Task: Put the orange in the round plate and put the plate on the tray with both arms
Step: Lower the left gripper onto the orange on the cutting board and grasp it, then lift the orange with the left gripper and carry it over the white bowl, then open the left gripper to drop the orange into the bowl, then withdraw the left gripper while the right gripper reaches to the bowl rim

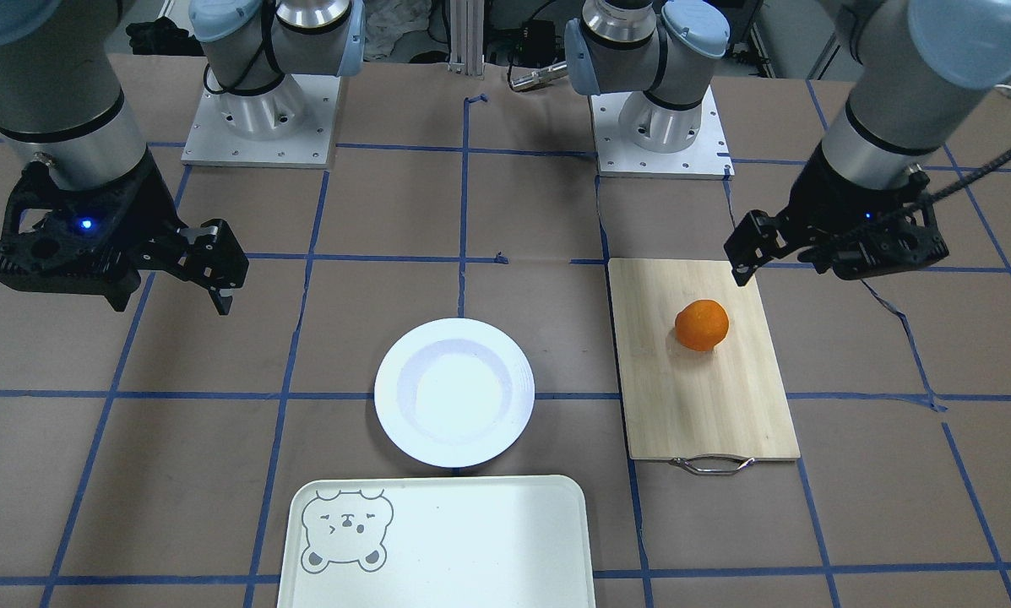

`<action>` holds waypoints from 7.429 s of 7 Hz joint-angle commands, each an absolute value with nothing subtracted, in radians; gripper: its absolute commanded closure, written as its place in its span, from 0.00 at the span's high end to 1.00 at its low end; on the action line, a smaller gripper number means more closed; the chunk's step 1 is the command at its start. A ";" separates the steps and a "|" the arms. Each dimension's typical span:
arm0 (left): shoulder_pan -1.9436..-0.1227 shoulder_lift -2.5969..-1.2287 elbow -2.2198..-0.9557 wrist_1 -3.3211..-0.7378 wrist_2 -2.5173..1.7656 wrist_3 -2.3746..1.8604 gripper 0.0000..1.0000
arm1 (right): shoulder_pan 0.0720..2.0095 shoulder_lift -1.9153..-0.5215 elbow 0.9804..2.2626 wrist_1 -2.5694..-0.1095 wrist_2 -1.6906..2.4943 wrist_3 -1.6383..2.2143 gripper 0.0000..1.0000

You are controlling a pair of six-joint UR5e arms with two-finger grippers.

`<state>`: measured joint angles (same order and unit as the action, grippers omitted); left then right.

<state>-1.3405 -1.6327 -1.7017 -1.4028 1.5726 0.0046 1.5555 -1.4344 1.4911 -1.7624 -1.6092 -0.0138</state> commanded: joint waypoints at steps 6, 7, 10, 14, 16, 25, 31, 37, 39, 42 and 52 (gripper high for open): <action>-1.292 -1.795 -1.971 -1.198 1.522 -0.005 1.00 | 1.552 -1.436 1.494 -1.755 -1.611 -0.014 1.00; -1.292 -1.811 -1.973 -1.198 1.522 -0.005 1.00 | 1.551 -1.434 1.494 -1.755 -1.611 -0.015 1.00; -1.292 -1.848 -1.970 -1.173 1.523 -0.008 0.41 | 1.551 -1.436 1.494 -1.756 -1.609 -0.015 1.00; -1.324 -1.832 -1.823 -1.169 1.508 -0.050 0.00 | 1.552 -1.437 1.500 -1.753 -1.612 -0.014 1.00; -1.414 -1.868 -1.639 -1.212 1.438 -0.216 0.00 | 1.551 -1.437 1.502 -1.755 -1.609 -0.015 1.00; -1.850 -2.055 -1.669 -0.979 1.341 -0.788 0.07 | 1.551 -1.436 1.502 -1.755 -1.611 -0.014 1.00; -1.778 -1.968 -1.567 -1.062 1.443 -0.581 1.00 | 1.537 -1.424 1.601 -1.822 -1.488 -0.003 1.00; -1.545 -1.747 -1.518 -1.345 1.564 -0.359 1.00 | 1.592 -1.229 1.881 -2.313 -1.197 0.260 1.00; -1.506 -1.709 -1.548 -1.386 1.563 -0.316 1.00 | 1.641 -1.157 1.884 -2.379 -1.190 0.282 1.00; -1.494 -1.632 -1.562 -1.584 1.627 -0.048 1.00 | 1.649 -1.125 1.887 -2.388 -1.184 0.304 1.00; -1.493 -1.637 -1.563 -1.572 1.626 -0.046 1.00 | 1.686 -1.071 1.896 -2.434 -1.177 0.362 0.11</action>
<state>-1.4928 -1.6355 -1.5631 -1.5727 1.6262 -0.0474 1.6855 -1.0701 1.8972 -2.4338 -1.1748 0.3584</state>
